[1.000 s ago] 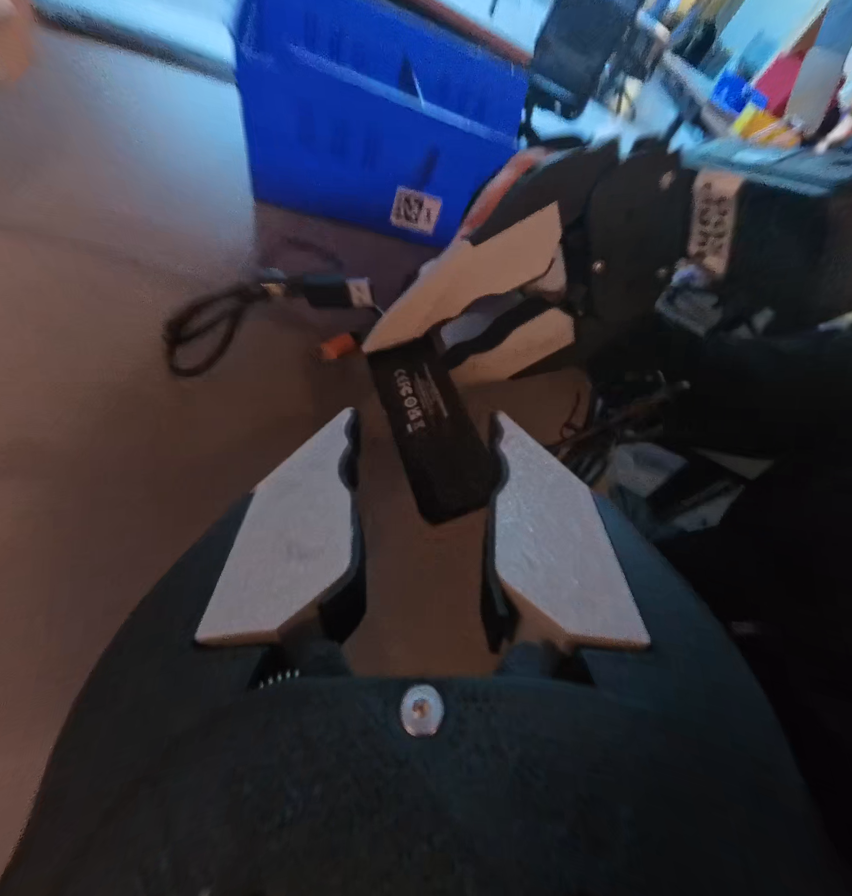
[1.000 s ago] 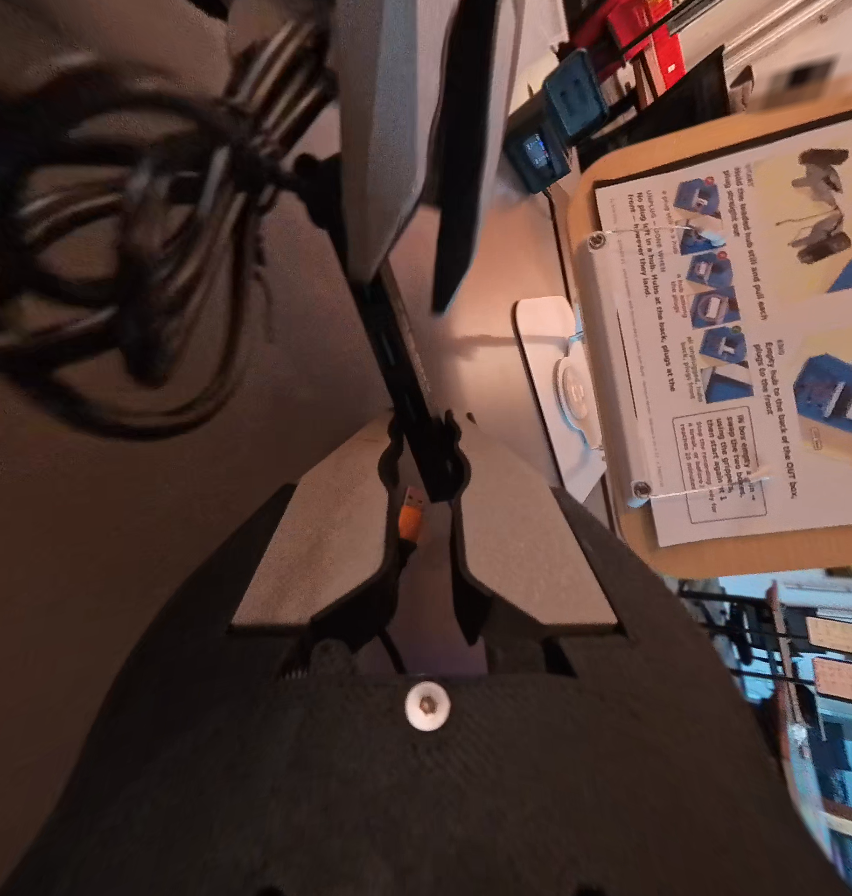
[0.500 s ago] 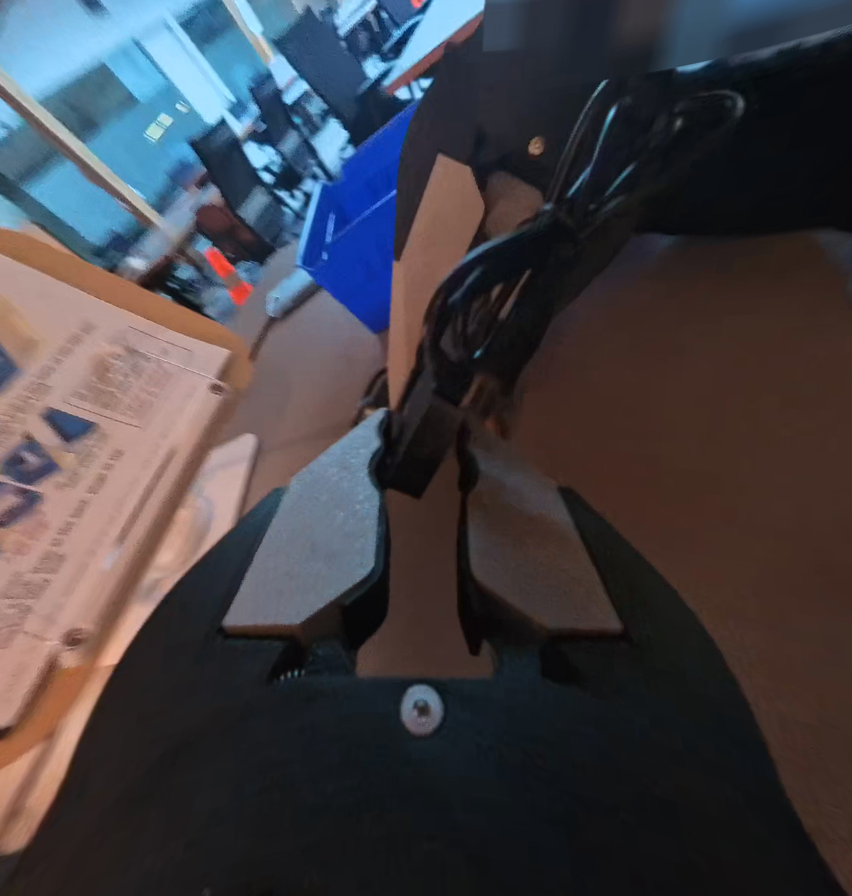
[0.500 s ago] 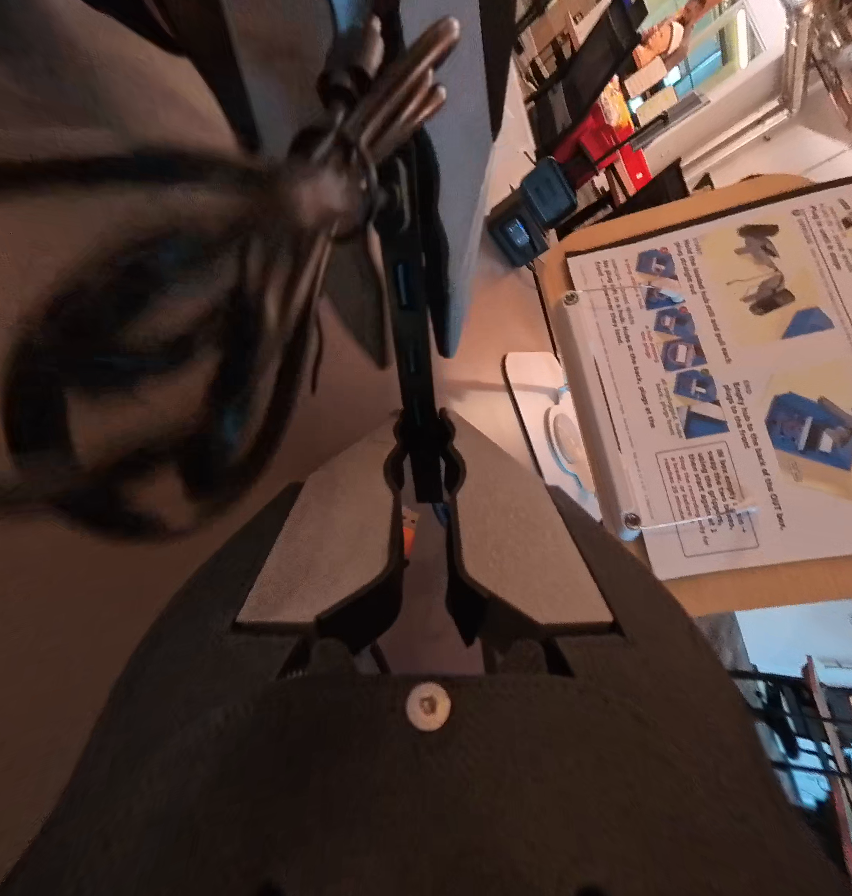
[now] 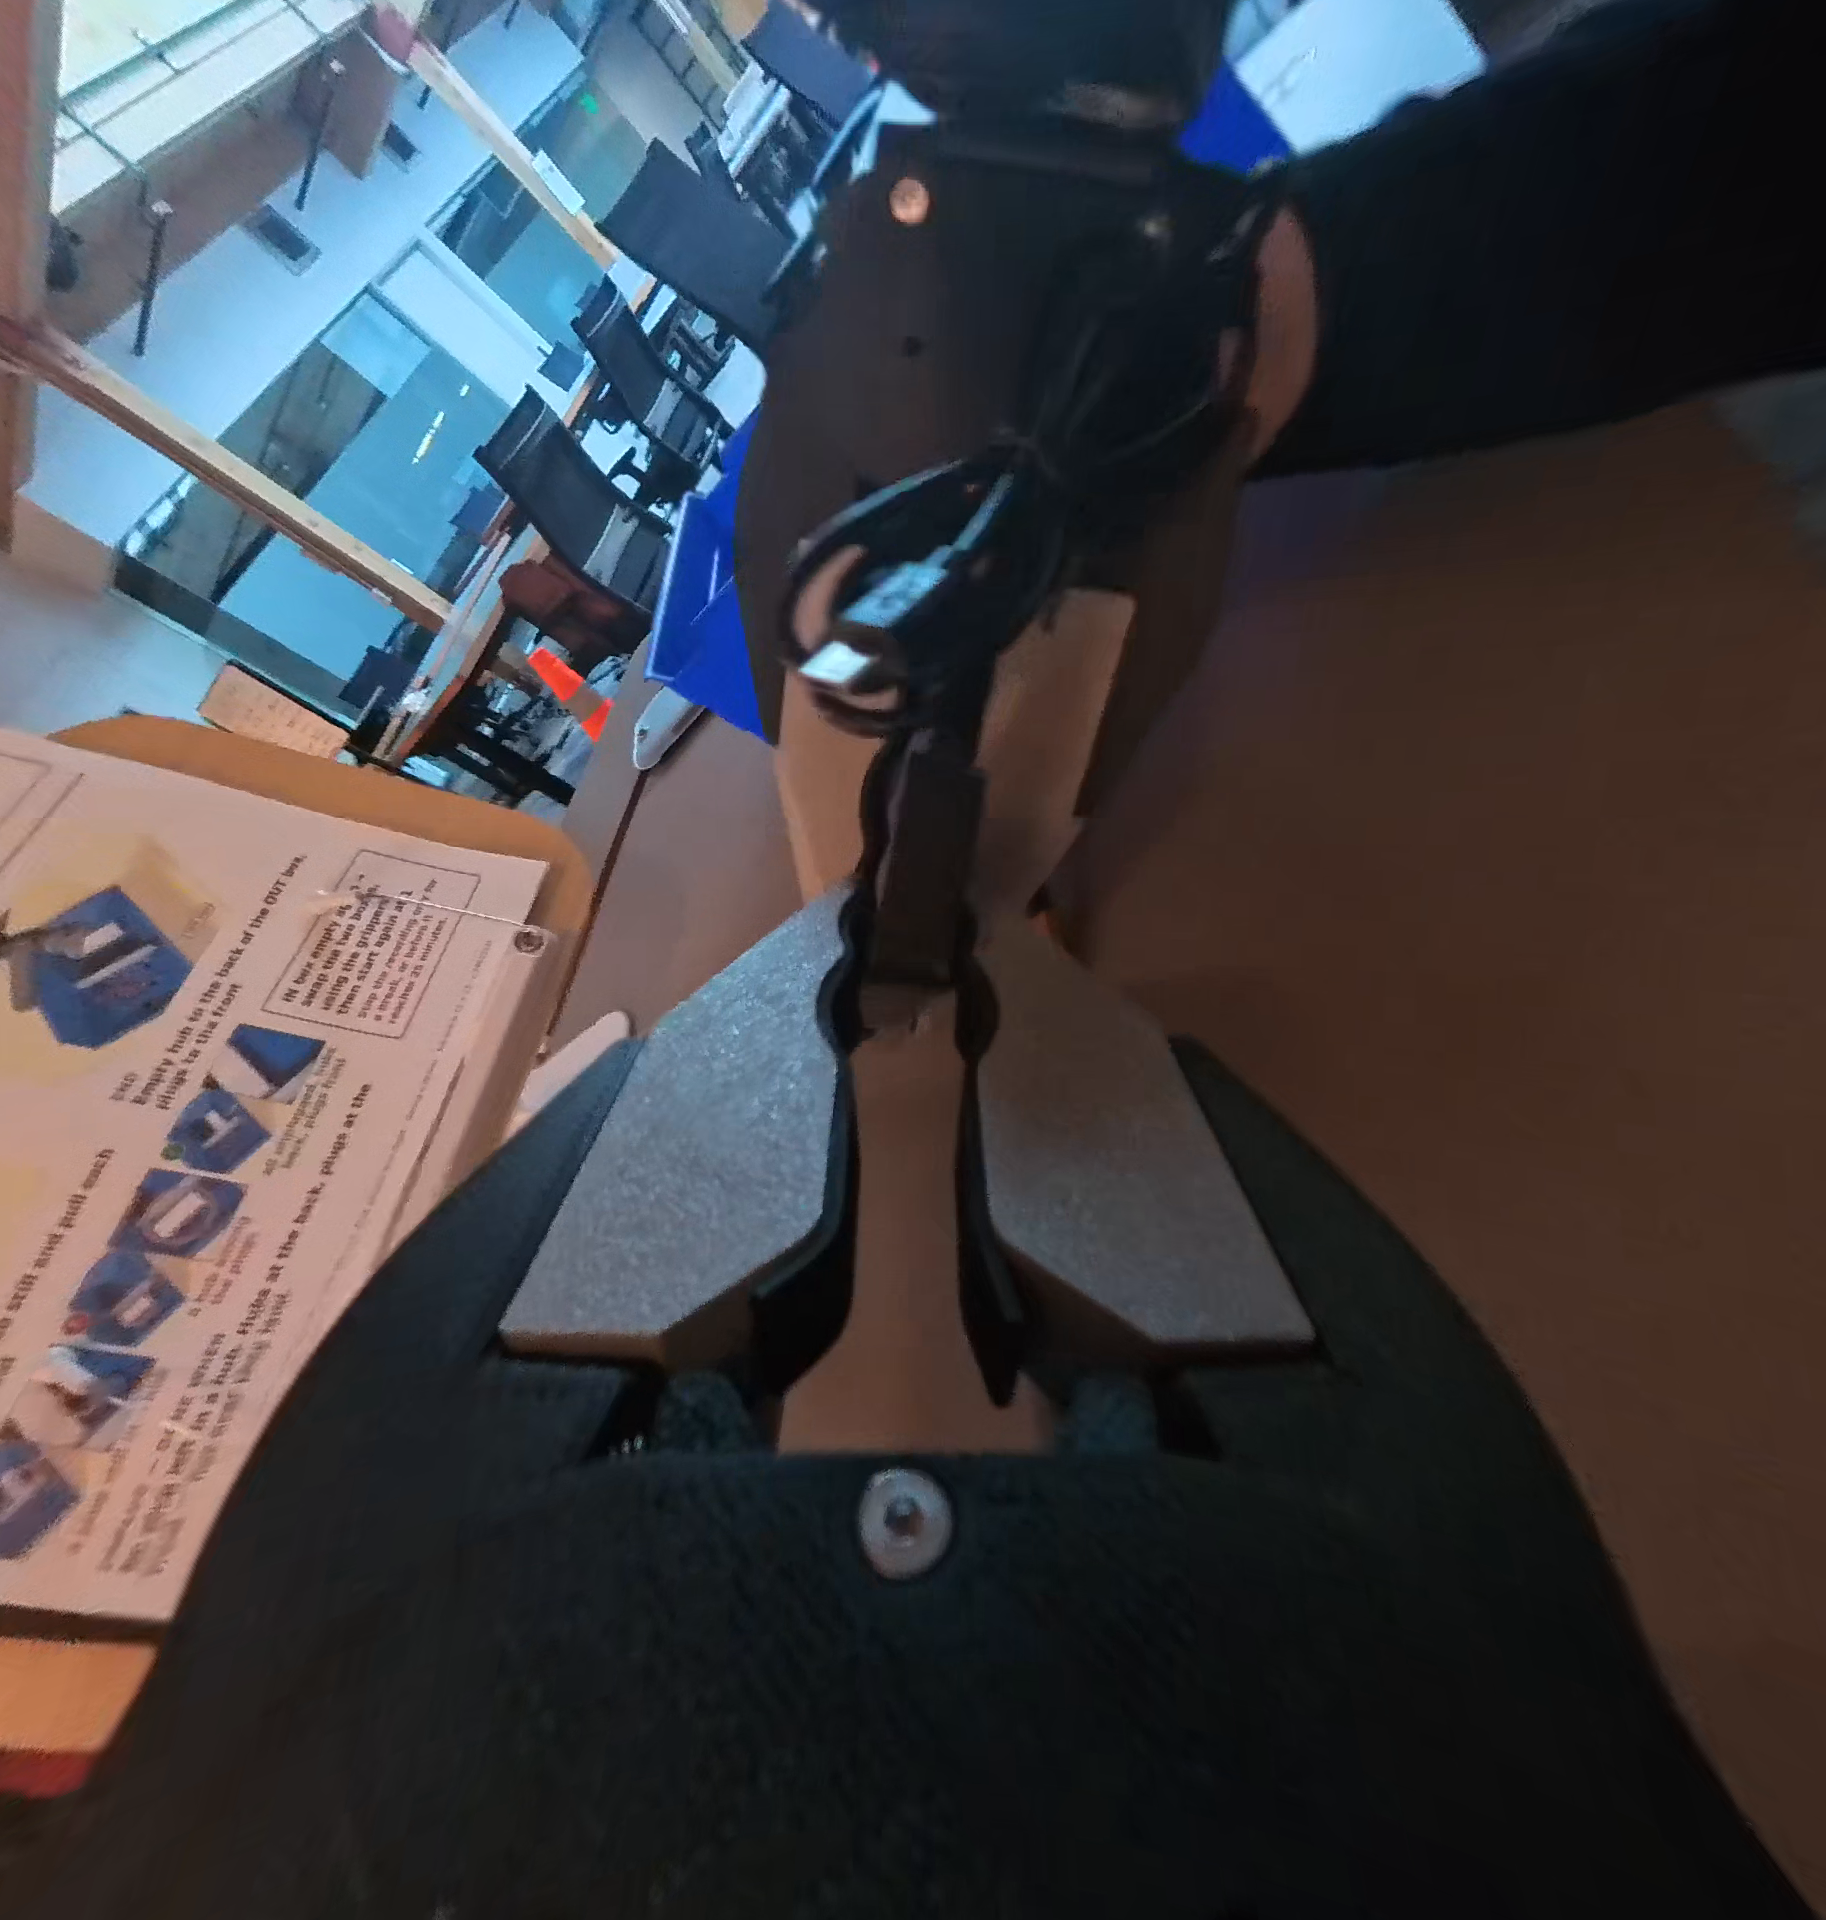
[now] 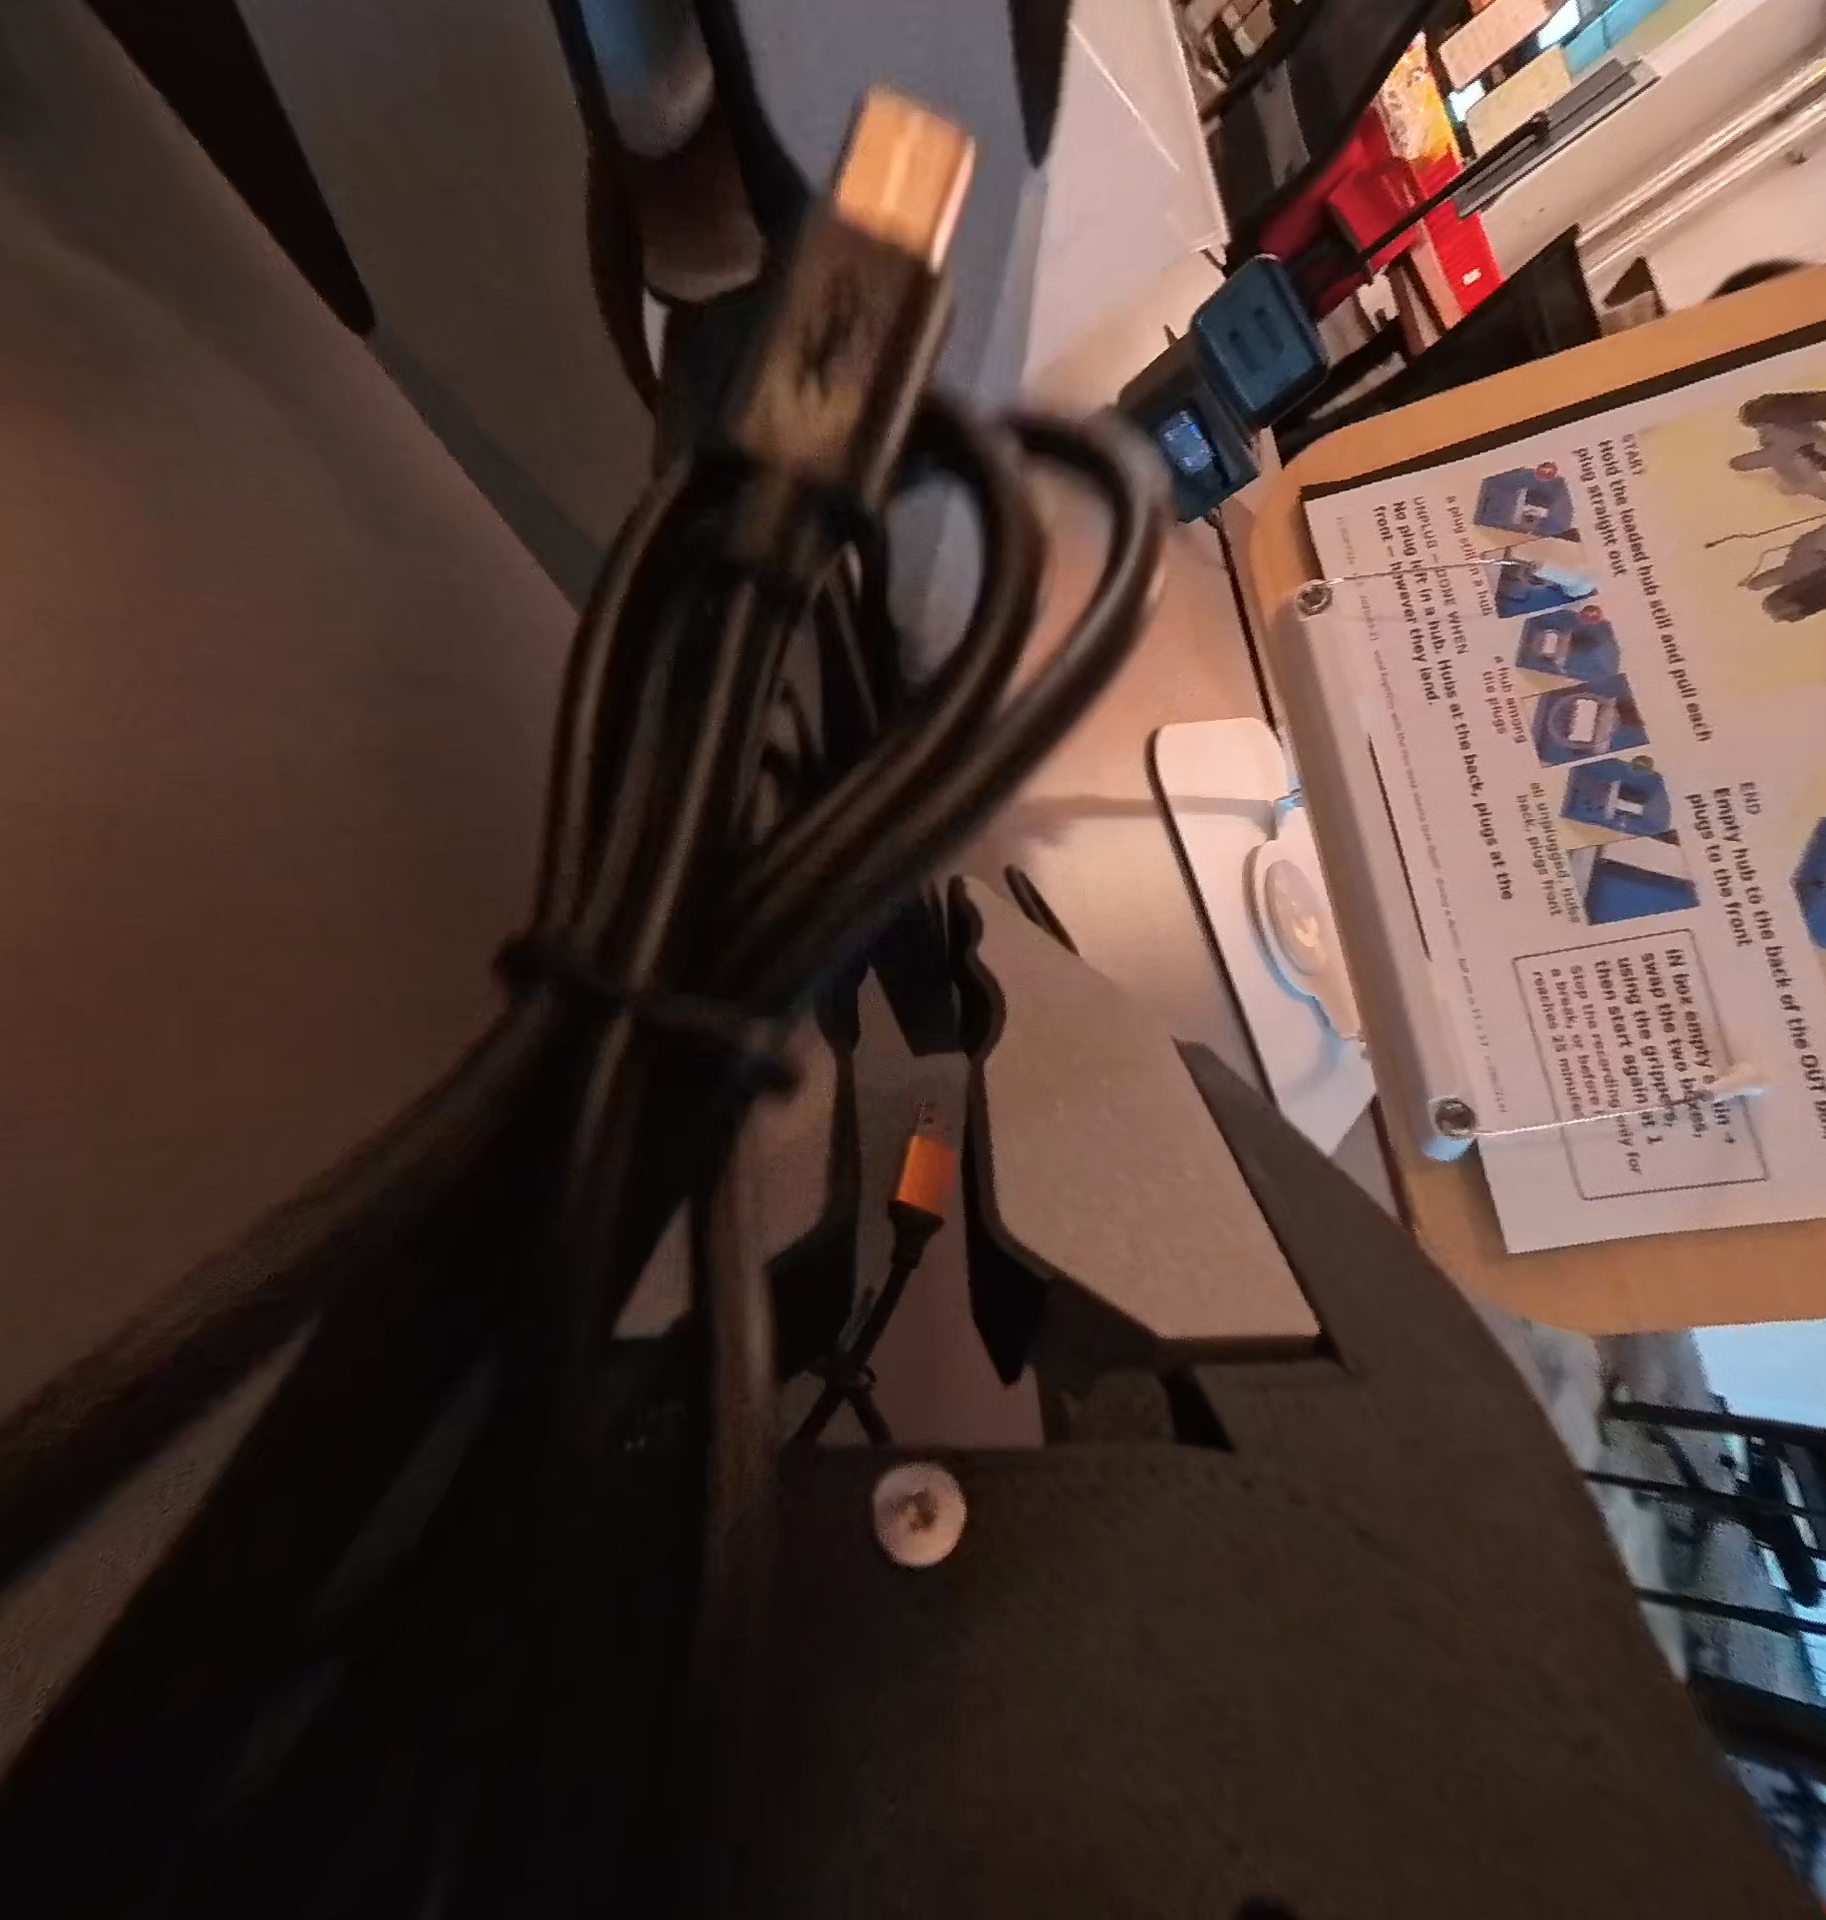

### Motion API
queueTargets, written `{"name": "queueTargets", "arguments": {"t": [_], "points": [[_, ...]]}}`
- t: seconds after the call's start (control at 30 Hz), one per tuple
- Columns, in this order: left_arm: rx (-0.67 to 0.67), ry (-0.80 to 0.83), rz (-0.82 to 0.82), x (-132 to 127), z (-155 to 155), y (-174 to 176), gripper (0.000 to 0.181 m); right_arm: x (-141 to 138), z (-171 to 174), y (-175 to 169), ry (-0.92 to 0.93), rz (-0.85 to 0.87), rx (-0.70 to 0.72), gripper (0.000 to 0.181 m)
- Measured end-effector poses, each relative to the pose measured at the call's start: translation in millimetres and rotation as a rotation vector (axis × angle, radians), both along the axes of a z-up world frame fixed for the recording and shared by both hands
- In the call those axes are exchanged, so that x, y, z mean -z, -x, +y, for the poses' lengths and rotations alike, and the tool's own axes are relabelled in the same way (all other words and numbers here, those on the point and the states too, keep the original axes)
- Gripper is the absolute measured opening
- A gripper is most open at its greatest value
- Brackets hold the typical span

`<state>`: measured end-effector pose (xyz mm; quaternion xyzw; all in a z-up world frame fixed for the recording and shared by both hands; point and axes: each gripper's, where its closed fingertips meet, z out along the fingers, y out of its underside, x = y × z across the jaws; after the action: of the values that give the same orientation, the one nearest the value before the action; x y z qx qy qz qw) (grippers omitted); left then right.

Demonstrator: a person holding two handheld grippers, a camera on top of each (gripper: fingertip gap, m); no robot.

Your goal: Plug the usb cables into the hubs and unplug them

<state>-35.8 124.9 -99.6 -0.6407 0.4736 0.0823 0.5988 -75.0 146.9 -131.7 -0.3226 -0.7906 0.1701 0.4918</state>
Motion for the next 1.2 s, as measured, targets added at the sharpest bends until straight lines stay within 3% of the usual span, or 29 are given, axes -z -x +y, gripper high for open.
{"name": "queueTargets", "arguments": {"t": [0.03,0.23,0.33,0.37,0.47,0.57,0.77,0.93,1.03,1.2], "points": [[-0.006,-0.017,0.044,2,-1,2,0.008,1,0,-2,0.02,-0.009,-0.004,0.011],[-0.051,-0.112,0.158,5,-6,31,0.008,-14,44,-15,0.262,0.02,0.144,0.019],[-0.1,-0.156,0.272,17,-3,40,0.008,3,56,-18,0.444,-0.082,0.207,0.046],[-0.119,-0.162,0.319,22,-2,44,0.008,13,59,-19,0.466,-0.131,0.236,0.047],[-0.135,-0.158,0.391,34,-3,51,0.009,45,65,-25,0.422,-0.28,0.306,0.047],[-0.149,-0.183,0.381,32,-4,56,0.009,55,63,-28,0.376,-0.325,0.311,0.04],[-0.185,-0.171,0.369,39,0,72,0.008,54,75,-40,0.419,-0.327,0.345,0.034],[-0.165,-0.137,0.374,50,3,69,0.008,57,69,-38,0.406,-0.344,0.322,0.008],[-0.158,-0.129,0.378,52,3,69,0.008,58,71,-34,0.353,-0.348,0.357,0.006],[-0.132,-0.159,0.396,49,5,69,0.009,40,35,-21,0.447,-0.319,0.233,0.006]]}}
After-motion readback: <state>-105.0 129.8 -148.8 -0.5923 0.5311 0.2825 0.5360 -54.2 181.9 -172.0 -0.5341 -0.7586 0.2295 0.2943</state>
